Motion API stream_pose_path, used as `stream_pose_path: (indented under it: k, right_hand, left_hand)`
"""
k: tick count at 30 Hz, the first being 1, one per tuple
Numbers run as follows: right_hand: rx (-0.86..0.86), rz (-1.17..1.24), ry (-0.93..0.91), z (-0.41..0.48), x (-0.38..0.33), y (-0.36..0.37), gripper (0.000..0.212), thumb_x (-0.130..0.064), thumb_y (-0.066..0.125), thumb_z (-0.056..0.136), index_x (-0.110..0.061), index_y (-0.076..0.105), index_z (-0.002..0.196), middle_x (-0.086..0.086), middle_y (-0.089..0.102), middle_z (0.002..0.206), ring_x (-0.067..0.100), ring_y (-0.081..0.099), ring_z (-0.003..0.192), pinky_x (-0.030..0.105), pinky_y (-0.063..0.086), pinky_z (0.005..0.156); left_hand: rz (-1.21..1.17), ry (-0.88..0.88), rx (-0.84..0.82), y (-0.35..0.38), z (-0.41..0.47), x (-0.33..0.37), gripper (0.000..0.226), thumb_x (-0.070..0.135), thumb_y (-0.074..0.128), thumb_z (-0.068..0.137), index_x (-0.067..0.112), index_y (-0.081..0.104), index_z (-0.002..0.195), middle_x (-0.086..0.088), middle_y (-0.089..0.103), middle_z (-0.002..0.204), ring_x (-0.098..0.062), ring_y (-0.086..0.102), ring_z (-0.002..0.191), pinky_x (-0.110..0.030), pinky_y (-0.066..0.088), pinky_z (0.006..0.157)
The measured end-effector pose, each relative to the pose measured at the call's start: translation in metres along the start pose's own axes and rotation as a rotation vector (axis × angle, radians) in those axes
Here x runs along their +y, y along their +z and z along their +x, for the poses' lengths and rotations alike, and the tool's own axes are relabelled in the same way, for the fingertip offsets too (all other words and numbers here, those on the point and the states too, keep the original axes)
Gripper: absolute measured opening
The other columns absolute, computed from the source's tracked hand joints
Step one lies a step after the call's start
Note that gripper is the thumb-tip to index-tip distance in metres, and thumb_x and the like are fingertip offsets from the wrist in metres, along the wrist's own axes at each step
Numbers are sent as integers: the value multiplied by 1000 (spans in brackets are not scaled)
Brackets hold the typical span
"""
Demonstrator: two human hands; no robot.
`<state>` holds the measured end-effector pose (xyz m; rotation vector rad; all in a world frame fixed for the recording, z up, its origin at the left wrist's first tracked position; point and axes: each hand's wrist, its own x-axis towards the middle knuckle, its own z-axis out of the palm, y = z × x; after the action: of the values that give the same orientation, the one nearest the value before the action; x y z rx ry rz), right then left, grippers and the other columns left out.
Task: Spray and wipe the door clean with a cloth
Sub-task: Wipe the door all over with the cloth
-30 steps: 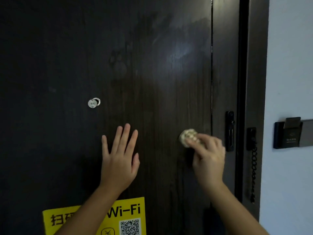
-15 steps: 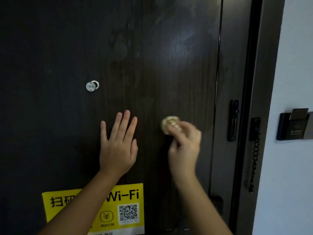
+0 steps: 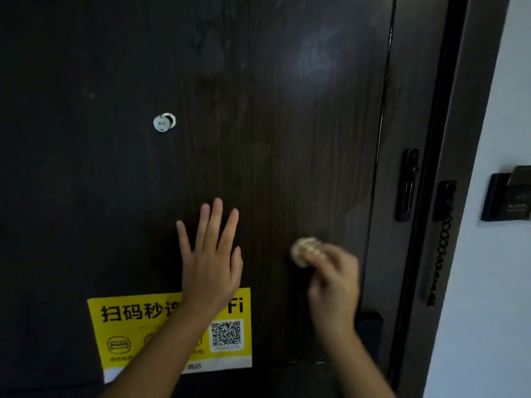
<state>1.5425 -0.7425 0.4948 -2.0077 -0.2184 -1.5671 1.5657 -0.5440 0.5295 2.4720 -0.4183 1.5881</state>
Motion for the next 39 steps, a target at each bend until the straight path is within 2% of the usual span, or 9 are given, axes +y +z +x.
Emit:
stream_pose_path:
  k: [3,8,13,18,22,26,32,35,39]
  right_hand:
    - [172,16,240,48,3,-9,41,17,62,72,-12,73,99,9,59,112,27,51,104,33,47,83]
    - [29,-39,87,6,8,-10,42,17,63,68,-11,73,98,10,61,111,24,50,105,37,49,84]
    - [273,20,218,91,25,-29,43,12,52,76,-10,72,107,13,58,115,28,54,107,31,44,93]
    - [81,-84,38,14,23,-16,42,13,56,74,-11,73,105,14,61,113,33,56,104,29,41,87]
    - [233,42,264,58,26,-23,43,17,57,75,-9,73,105,12,58,114,30,55,108,30,44,91]
    - [-100,104,85,7,1,-12,47,17,62,74,-18,73,103,3,60,114,20,56,107,25,46,90]
    - [-177,779,721,-25,-24,-66,33,2,61,88,-23,69,109,-3,71,109,8,65,104,18,52,87]
    - [-273,856,766,-35,-45,-77,31,-2,61,89,-19,68,114,-3,71,112,10,65,106,29,53,90]
    - [-288,900,810,-49,-59,-85,34,0,60,89,-21,69,113,1,70,113,16,65,108,34,53,91]
  left_hand:
    - [30,-31,-44,14,-25,1,64,29,35,91,20,14,151,-7,7,161,-24,2,148,-58,2,116]
    - [21,-48,-7,23,-27,0,65,29,36,89,21,16,150,-4,7,160,-22,2,148,-53,-4,117]
    - [33,-50,28,28,-27,0,65,29,35,88,21,16,150,-4,7,159,-21,2,148,-53,-4,117]
    - [33,-47,51,29,-28,-1,65,29,36,89,20,16,150,-4,8,159,-21,3,148,-54,-2,117]
    - [33,-47,30,30,-28,-1,65,30,36,89,20,16,150,-5,9,159,-22,3,148,-54,-2,117]
    - [-40,-74,-26,20,-26,1,64,31,37,89,22,18,149,-3,9,160,-20,3,148,-54,-1,117]
    - [-725,-213,-153,-30,-37,40,41,20,59,89,33,55,127,11,40,147,-9,35,138,-37,32,113]
    - [-1192,-277,-322,-51,-46,72,41,15,66,86,41,61,117,18,56,124,-10,60,110,-24,52,84]
    - [-1219,-354,-414,-54,-56,89,39,12,71,82,39,66,110,14,64,111,-10,63,101,-30,56,78]
